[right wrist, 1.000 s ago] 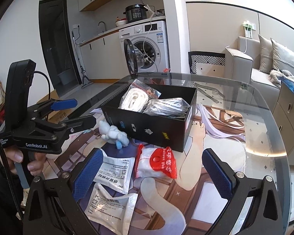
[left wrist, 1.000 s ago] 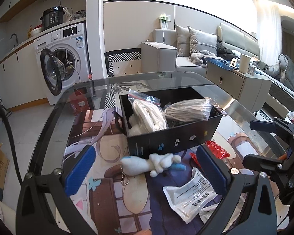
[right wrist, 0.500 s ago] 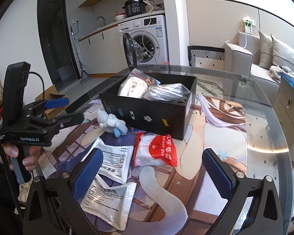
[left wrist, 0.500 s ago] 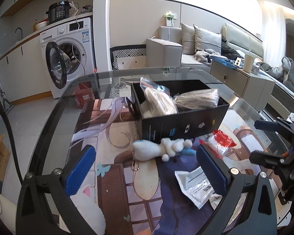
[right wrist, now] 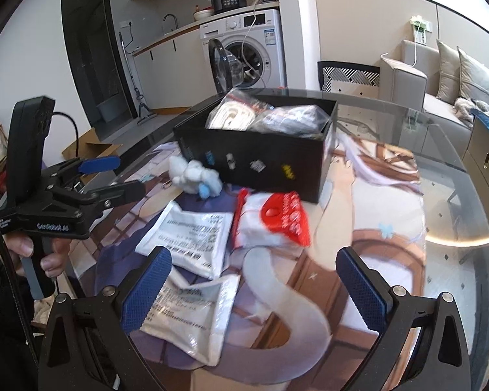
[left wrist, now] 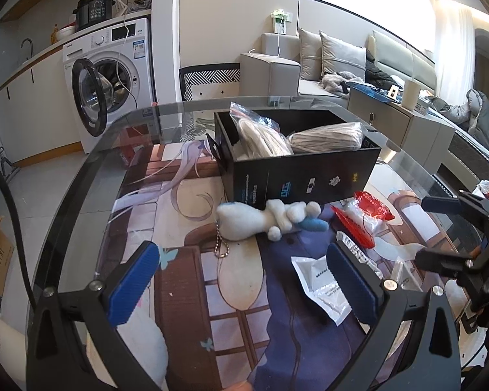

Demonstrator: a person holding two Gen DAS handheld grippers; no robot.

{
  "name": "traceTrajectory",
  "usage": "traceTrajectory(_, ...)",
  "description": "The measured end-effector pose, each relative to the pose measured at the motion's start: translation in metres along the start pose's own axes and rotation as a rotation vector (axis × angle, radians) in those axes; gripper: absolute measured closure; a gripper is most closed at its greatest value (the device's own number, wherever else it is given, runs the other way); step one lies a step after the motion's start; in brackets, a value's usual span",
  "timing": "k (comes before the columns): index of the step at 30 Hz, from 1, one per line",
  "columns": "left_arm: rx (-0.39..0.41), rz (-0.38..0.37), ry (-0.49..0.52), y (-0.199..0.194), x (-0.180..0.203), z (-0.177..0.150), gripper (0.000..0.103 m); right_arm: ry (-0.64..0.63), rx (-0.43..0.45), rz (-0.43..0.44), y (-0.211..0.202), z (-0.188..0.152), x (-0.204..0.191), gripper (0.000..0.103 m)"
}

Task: Organize soft objects
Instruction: 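Move both tools back toward the white printed sachets on the table, then grasp the white printed medicine sachet with the right tool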

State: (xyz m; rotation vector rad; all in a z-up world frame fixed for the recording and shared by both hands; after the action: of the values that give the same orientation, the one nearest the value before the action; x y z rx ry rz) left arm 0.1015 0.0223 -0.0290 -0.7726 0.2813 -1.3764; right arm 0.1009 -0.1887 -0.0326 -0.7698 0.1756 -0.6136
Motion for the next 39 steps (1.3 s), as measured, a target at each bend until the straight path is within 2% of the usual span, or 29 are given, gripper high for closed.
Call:
traceTrajectory(13,0.006,0.002,0.013,-0.004,0.005,-0.005,0.000,-0.052,-0.058,0.094,0.022,-0.016,-0.049,0.000)
traceTrajectory(18,0.009,0.005,0.013,-0.005,0.005,-0.004,0.000,-0.115,-0.096,0.048,0.032,-0.019,-0.061,0.001)
traceTrajectory(29,0.001,0.007,0.018,-0.003,0.006,-0.003,0.000,-0.101,-0.137,-0.025,0.031,-0.028,-0.037,0.001)
traceTrajectory(39,-0.009,0.008,0.028,0.002,0.010,-0.006,0.000,-0.126,-0.135,-0.024,0.032,-0.028,-0.032,0.001)
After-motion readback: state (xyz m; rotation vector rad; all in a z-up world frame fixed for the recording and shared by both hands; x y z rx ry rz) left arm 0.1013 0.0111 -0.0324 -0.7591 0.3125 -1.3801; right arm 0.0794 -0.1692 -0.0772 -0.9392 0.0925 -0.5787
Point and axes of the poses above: each gripper's, at about its wrist camera, not at the fingertips, and y roughly the way its jaws point, x to its right, z to its top, the point moved 5 cm from there along y, roughly the way its jaws point, and after that the axes turned 15 degrees about -y, right-handed, at the moved point
